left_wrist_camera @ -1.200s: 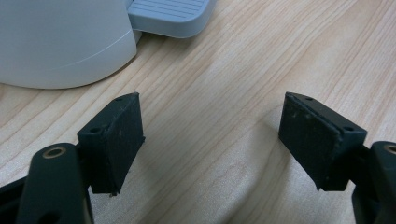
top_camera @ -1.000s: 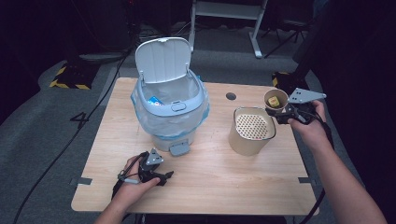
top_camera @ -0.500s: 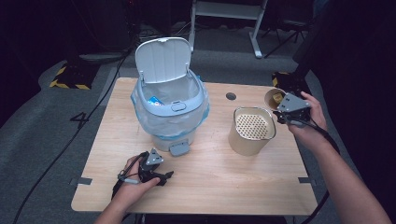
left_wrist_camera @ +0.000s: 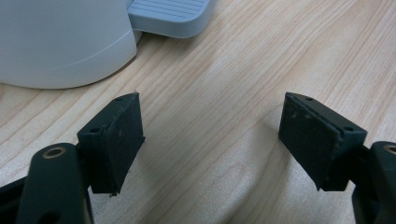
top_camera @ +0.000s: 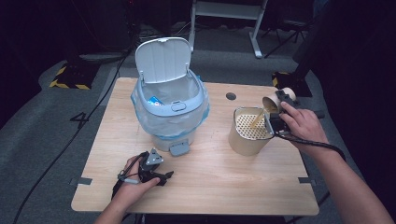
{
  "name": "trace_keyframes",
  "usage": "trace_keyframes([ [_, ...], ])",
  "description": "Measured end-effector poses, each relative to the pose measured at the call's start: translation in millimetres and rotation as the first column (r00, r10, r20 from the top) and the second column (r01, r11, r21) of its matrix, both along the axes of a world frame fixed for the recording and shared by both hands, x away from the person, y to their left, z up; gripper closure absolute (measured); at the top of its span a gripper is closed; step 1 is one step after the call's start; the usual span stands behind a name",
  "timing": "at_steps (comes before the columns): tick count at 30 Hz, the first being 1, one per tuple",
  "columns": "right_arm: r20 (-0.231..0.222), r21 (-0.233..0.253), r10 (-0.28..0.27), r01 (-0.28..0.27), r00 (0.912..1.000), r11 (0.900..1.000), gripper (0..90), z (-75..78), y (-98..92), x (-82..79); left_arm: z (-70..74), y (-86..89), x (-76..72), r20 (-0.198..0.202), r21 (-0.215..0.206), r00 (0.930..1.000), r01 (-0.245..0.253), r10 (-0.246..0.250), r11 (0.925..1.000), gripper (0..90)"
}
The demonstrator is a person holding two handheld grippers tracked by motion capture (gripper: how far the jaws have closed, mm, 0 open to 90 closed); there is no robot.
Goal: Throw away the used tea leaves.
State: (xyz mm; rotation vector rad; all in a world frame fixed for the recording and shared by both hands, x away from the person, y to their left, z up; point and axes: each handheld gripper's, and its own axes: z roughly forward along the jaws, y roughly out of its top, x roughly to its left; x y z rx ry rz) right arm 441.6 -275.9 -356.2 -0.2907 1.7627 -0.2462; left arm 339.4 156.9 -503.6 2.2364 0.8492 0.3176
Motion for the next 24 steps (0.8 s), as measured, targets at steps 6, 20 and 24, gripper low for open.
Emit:
trace_keyframes([
  [6, 0.083, -0.180, 0.044, -0.028, 0.9956, 0.983, 32.2, -8.5, 5.2, -2.4, 0.0, 0.0, 0.0, 0.000, 0.000, 1.0000, 0.000, 0.000, 1.0000, 22.3],
  [20, 0.216, -0.486, 0.207, -0.079, 0.9543, 0.870, 31.9, -7.9, 13.0, -10.3, 0.0, 0.0, 0.0, 0.000, 0.000, 1.0000, 0.000, 0.000, 1.0000, 22.2],
  [24, 0.226, -0.507, 0.220, -0.078, 0.9491, 0.859, 31.9, -6.2, 14.8, -12.3, 0.0, 0.0, -0.1, 0.000, 0.000, 1.0000, 0.000, 0.000, 1.0000, 22.2],
])
